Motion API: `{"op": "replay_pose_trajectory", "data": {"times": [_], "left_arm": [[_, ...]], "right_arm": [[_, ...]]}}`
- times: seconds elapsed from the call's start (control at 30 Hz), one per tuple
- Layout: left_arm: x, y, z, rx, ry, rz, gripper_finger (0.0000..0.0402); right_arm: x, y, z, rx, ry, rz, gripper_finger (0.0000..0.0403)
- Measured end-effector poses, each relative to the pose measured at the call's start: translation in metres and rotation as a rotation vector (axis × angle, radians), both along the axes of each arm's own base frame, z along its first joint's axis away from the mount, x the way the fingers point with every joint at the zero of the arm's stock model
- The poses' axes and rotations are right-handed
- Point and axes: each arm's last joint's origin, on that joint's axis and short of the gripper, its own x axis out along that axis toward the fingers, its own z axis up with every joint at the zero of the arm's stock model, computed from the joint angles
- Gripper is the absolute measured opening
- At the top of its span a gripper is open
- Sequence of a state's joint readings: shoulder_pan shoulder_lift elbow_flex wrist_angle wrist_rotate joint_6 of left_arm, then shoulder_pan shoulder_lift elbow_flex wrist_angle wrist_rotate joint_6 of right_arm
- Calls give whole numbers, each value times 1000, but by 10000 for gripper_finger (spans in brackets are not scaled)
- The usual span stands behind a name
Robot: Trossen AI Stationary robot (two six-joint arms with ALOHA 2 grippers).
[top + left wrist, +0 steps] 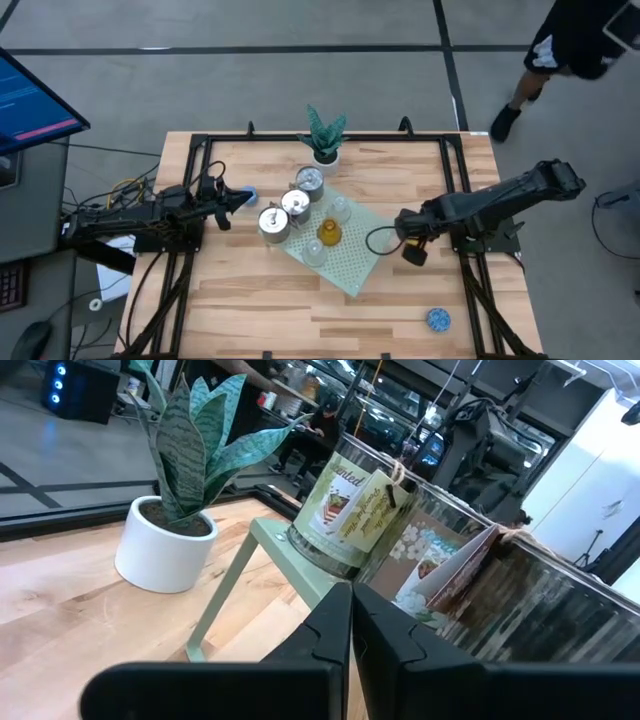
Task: Pick & Place candle stick holders
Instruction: Put the yellow scented candle on the shelf
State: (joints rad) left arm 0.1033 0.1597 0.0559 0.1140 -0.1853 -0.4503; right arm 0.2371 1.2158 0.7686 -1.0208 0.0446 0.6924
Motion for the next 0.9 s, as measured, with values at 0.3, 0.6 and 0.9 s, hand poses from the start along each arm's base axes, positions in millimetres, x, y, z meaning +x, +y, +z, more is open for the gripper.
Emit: {"op": "replay_pose_trajectory", "data": {"times": [0.3,0.6,0.9], "left_arm": [[0,0,0,0,0,1,11],[0,0,0,0,0,0,11],[0,0,0,0,0,0,11]], "right_arm": [[-25,9,2,-19,153,194,395],[-19,7,-22,13,94,294,395],[-14,1,-31,21,19,319,394]]}}
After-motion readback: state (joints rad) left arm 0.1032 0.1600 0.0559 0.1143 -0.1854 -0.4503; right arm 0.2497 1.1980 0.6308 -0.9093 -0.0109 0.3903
